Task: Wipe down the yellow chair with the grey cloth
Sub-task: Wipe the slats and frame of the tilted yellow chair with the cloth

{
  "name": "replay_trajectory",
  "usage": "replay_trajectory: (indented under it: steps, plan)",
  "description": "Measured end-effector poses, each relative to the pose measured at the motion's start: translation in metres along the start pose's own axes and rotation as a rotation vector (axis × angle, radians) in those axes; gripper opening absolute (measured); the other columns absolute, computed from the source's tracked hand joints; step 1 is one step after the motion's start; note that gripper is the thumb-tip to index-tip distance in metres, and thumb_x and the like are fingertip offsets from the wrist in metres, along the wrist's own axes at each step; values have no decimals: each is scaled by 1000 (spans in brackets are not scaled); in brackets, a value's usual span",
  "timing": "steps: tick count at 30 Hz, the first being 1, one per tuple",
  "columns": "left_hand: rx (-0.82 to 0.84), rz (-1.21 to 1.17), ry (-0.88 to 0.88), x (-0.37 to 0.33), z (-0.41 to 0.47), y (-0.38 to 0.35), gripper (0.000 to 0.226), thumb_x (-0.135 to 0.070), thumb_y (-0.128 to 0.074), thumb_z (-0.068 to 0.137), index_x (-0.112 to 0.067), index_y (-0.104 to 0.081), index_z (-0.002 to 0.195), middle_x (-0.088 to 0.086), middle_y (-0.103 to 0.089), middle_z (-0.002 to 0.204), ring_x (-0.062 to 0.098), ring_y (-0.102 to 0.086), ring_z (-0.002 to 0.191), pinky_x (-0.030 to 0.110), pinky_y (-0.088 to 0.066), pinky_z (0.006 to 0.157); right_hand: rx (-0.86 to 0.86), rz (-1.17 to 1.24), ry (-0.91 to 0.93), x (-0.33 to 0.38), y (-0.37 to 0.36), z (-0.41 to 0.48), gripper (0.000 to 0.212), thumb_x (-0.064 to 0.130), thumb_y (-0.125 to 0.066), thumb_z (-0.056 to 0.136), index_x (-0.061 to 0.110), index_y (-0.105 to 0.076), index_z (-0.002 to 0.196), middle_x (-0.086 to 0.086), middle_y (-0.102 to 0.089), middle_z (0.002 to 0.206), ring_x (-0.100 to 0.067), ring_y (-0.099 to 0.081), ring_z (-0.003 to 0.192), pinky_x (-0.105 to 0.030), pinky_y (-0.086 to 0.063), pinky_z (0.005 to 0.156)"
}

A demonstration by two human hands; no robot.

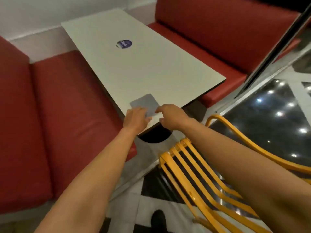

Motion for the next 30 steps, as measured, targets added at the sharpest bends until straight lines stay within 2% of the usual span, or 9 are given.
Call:
replay_trajectory:
  steps: [4, 8, 11, 14, 18, 21, 24, 27, 30]
  plan:
    - [-95, 108, -136, 13, 11, -23, 32, -36, -59, 97, -18, -68, 122, 9, -69, 119, 33, -61, 109, 45, -41, 92, 83, -69, -47, 3, -16, 22, 54, 19, -63, 96, 21, -48, 148, -10, -55, 142, -31, -52, 129, -39, -47, 95]
    - [-209, 210, -174, 19, 16, -40, 15, -16, -61, 94, -12, -70, 105, 9, -71, 102, 31, -62, 94, 41, -40, 84, 95, -111, -68, 0, -36, 30, 50, 19, -64, 92, 19, -52, 141, -10, -57, 132, -32, -54, 120, -38, -47, 84]
    - [-272, 109, -124, 13, 19, -33, 13, -10, -55, 94, -9, -68, 92, 11, -72, 90, 32, -63, 86, 44, -40, 83, 16, -113, -82, -4, -38, 33, 57, 21, -69, 91, 19, -48, 143, -10, -56, 132, -32, -53, 119, -35, -42, 81]
    - [-287, -105, -46, 0, 12, -20, 26, -20, -44, 101, -8, -66, 93, 9, -71, 88, 32, -63, 87, 45, -38, 89, -85, -209, -44, -4, -32, 33, 64, 23, -74, 87, 19, -47, 145, -9, -57, 138, -31, -53, 120, -39, -46, 92]
    - [-114, -396, -32, -13, -8, -12, 28, -27, -46, 100, -7, -65, 105, 11, -72, 91, 33, -62, 84, 45, -46, 80, -207, -260, -5, -4, -13, 20, 48, 20, -67, 91, 20, -57, 138, -7, -64, 129, -30, -56, 116, -39, -43, 92]
    - [23, -628, 76, -27, -28, -14, 26, -29, -52, 96, -9, -68, 91, 4, -71, 84, 23, -62, 78, 41, -47, 68, -123, -267, 7, -11, -3, -3, 23, 25, -66, 95, 21, -71, 117, -4, -71, 112, -27, -62, 105, -35, -41, 80]
    - [146, -1108, 254, -41, -64, -18, 27, -29, -59, 89, -6, -73, 88, 3, -71, 86, 16, -61, 83, 36, -45, 74, 18, -108, 1, -16, 3, -41, 22, 32, -73, 92, 23, -72, 112, -2, -71, 104, -22, -63, 100, -33, -42, 73]
    - [384, -1533, 194, -57, -111, -36, 39, -33, -71, 83, -9, -70, 114, 2, -74, 109, 15, -66, 103, 31, -51, 86, 185, 43, 21, -26, 4, -85, 18, 33, -73, 92, 24, -70, 108, 6, -67, 96, -14, -60, 91, -28, -43, 66]
    - [597, -1750, 134, -81, -158, -67, 62, -8, -66, 87, -9, -48, 146, 11, -65, 135, 23, -61, 125, 34, -51, 104, 299, 182, 43, -42, -10, -116, 16, 34, -77, 89, 26, -69, 101, 14, -63, 89, -4, -58, 83, -27, -42, 66]
Point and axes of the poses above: each hand's wrist, its own z-axis towards the middle knuckle, its own y-axis out of the back of the hand, x = y × z, the point moved 3 cm from there along z, towards the middle knuckle
